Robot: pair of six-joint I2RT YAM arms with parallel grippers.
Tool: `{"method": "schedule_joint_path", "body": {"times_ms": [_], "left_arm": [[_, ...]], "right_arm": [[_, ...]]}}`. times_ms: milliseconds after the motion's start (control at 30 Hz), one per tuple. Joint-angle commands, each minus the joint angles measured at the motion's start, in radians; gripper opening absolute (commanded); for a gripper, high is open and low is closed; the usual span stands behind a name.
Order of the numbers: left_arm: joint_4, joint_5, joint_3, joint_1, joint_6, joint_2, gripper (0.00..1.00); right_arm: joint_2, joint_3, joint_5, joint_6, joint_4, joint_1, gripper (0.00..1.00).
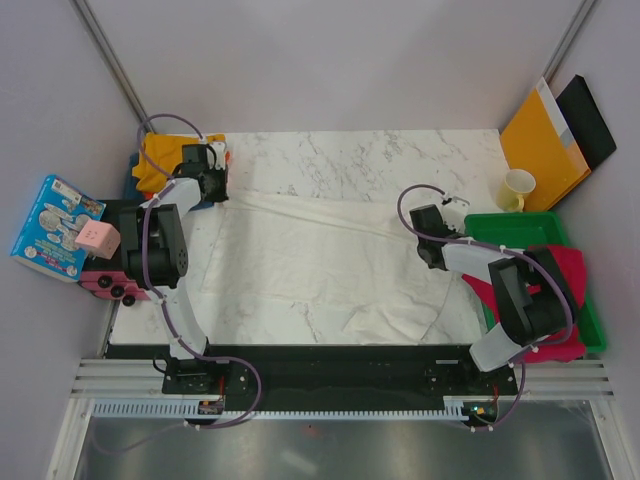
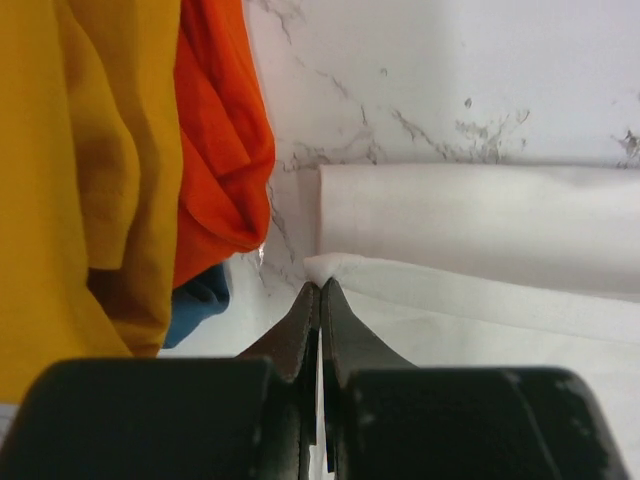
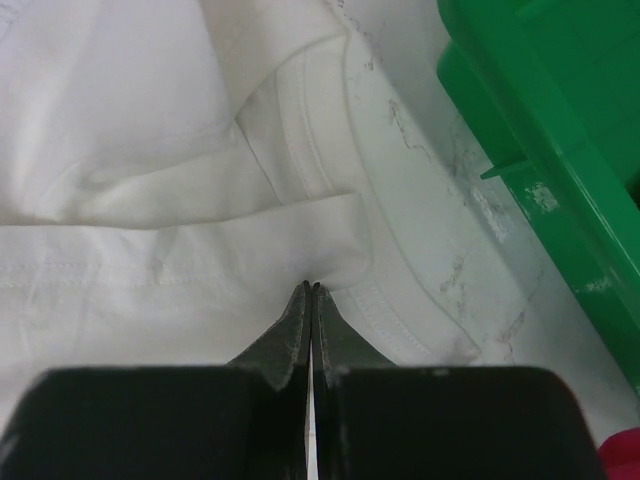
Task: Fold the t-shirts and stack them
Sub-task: Fold the tshirt
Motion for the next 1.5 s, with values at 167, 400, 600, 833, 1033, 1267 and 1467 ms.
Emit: {"method": "schedule_joint_path", "body": {"times_ms": [167, 400, 600, 833, 1033, 1267, 1467], "left_arm": [[0.004, 0.02, -0.077, 0.009, 0.073, -0.059, 0.33], [0.013, 0.081, -0.066, 0.01, 0.053, -0.131, 0.76], [-0.023, 0.13, 0.023, 0.001, 0.007, -0.125, 0.83], [-0.075, 0.152, 0.095, -0.048, -0.015, -0.042, 0.68], [-0.089, 0.144, 0.069, -0.086, -0.018, -0.007, 0.62], [-0.092, 0.149, 0.04, -0.086, -0.019, 0.002, 0.6], [-0.091, 0.161, 0.021, -0.089, -0.024, 0.007, 0.59]], "right_arm": [[-0.061, -0.026, 0.028, 0.019, -0.057, -0.012, 0.04], [-0.079, 0.073, 0.014, -0.064, -0.038, -0.013, 0.61], [0.008, 0.232, -0.014, -0.13, -0.065, -0.013, 0.78], [0.178, 0.39, -0.07, -0.168, -0.081, -0.016, 0.55], [0.235, 0.441, -0.127, -0.134, -0.065, -0.007, 0.38], [0.272, 0.459, -0.156, -0.137, -0.046, 0.019, 0.36], [0.298, 0.444, -0.201, -0.15, -0.043, 0.051, 0.35]]}}
